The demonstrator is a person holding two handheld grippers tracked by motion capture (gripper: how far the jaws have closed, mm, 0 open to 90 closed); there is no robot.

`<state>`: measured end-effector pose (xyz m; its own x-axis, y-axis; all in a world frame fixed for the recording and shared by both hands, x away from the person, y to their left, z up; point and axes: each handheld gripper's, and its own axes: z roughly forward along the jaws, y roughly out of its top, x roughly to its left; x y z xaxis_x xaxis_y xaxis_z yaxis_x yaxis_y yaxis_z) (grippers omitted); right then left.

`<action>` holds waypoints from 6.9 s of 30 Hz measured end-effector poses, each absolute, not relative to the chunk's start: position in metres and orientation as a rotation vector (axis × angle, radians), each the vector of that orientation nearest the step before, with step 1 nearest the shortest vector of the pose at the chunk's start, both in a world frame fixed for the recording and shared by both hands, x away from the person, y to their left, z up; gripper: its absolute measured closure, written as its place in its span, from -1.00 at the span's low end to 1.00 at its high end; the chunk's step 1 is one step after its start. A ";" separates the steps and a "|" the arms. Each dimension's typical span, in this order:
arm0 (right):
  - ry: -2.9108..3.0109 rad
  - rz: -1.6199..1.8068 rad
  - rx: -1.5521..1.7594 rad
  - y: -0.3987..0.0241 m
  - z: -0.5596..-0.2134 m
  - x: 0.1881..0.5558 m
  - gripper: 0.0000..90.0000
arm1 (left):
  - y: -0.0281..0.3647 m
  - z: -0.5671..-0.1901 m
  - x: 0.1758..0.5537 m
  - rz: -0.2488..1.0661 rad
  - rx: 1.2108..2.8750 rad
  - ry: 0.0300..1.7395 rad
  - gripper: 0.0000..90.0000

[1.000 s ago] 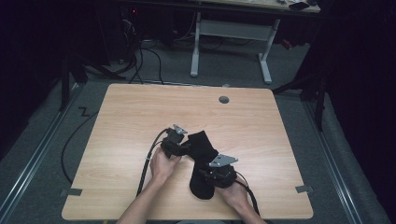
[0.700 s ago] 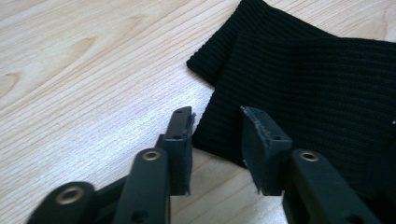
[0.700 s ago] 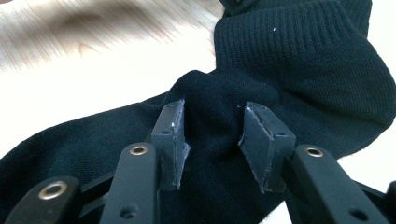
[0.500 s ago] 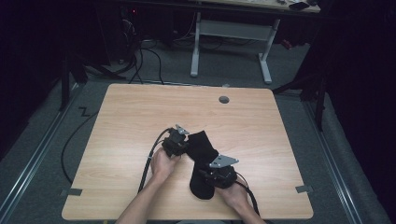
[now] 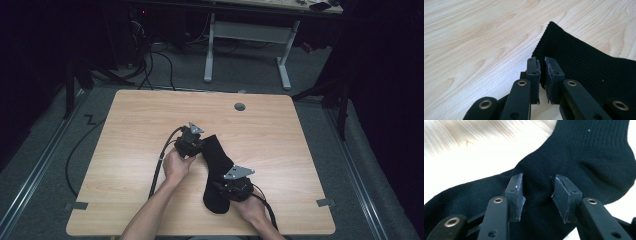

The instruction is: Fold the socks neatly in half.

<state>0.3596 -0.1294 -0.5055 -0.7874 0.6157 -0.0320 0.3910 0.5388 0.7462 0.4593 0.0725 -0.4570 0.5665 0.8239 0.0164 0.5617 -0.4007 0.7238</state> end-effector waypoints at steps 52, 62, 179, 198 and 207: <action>2.364 1.168 0.994 -0.162 -0.482 0.384 0.99 | 0.049 -0.476 0.419 0.400 2.125 0.939 0.03; 2.418 1.043 1.063 -0.149 -0.497 0.408 0.73 | 0.059 -0.492 0.404 0.460 2.174 0.988 0.01; 2.444 1.106 0.884 -0.122 -0.508 0.388 0.13 | 0.097 -0.489 0.481 0.444 2.104 1.295 0.09; 2.452 1.098 0.892 -0.121 -0.507 0.388 0.13 | 0.106 -0.485 0.485 0.292 2.090 1.215 0.72; 2.464 1.080 0.894 -0.119 -0.505 0.391 0.15 | 0.120 -0.465 0.476 0.249 1.970 1.148 0.74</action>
